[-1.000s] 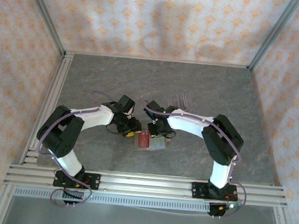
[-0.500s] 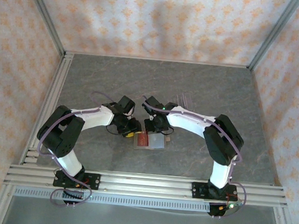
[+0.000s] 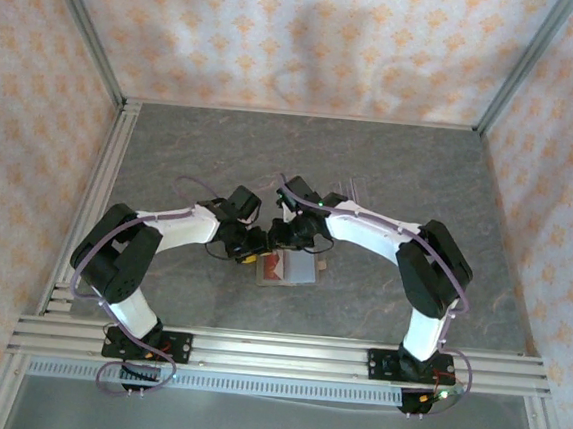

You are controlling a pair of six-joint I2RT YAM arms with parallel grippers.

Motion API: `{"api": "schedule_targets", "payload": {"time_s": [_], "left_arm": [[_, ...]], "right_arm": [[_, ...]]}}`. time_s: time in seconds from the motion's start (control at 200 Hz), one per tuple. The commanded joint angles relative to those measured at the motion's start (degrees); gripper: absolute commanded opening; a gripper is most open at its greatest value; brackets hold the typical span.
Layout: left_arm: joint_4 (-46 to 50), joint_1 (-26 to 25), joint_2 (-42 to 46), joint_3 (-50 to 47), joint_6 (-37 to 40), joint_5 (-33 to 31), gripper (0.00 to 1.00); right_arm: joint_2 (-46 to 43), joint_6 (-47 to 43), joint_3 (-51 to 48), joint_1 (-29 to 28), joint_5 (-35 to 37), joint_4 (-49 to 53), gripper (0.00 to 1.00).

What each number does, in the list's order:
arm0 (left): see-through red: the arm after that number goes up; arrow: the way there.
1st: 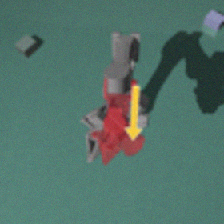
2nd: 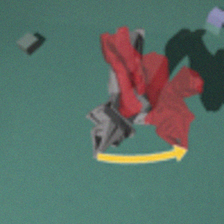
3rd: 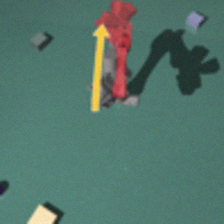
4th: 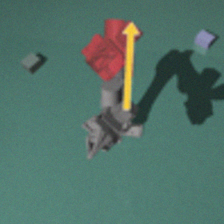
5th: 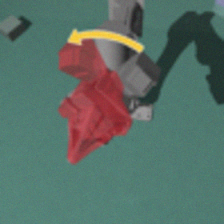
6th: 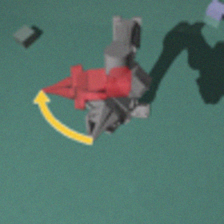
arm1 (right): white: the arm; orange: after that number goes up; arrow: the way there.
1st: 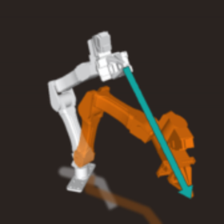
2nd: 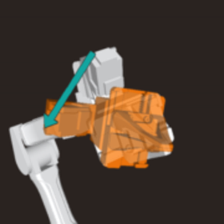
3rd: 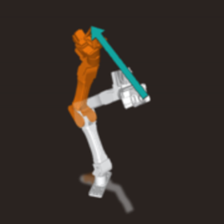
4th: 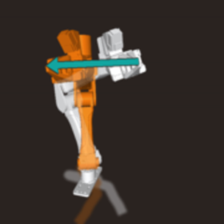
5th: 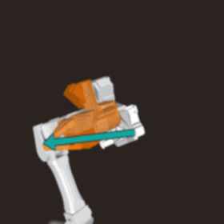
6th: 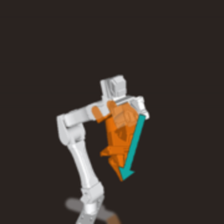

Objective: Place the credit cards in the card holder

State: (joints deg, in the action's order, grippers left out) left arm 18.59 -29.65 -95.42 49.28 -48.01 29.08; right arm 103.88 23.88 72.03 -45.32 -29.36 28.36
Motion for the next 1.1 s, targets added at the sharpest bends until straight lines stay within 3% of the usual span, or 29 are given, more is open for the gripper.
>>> {"api": "schedule_targets", "payload": {"time_s": [0.0, 0.41, 0.736, 0.821, 0.936, 0.996, 1.091], "left_arm": [[-2.19, -2.43, -1.61, -1.56, -0.28, 0.86, 0.42], [14.79, 1.41, 10.10, 2.00, 6.01, -7.80, 0.49], [18.57, 4.54, 15.55, 3.55, 7.82, -7.98, 0.57], [19.24, 4.60, 16.29, 4.59, 8.41, -7.86, 0.59], [18.42, 4.60, 17.44, 4.82, 9.39, -6.65, 0.65], [17.10, 4.49, 17.18, 4.69, 10.06, -5.37, 0.67], [15.31, 3.20, 15.05, 5.51, 11.43, -5.07, 0.69]], "right_arm": [[-0.84, 3.36, -1.98, 1.20, -4.30, -4.90, 0.24], [0.67, 5.39, -2.70, 1.66, -6.50, -9.02, 0.28], [4.04, 2.76, 4.39, -1.00, -6.36, -8.56, 0.36], [3.98, -0.02, 8.65, 0.10, -6.51, -4.33, 0.38], [0.10, -0.41, 8.11, 5.68, -7.56, -4.19, 0.40], [-2.14, -1.94, 8.36, 8.96, -4.51, -1.56, 0.41], [-3.76, -6.34, 12.15, 11.27, 7.58, 6.59, 0.40]]}}
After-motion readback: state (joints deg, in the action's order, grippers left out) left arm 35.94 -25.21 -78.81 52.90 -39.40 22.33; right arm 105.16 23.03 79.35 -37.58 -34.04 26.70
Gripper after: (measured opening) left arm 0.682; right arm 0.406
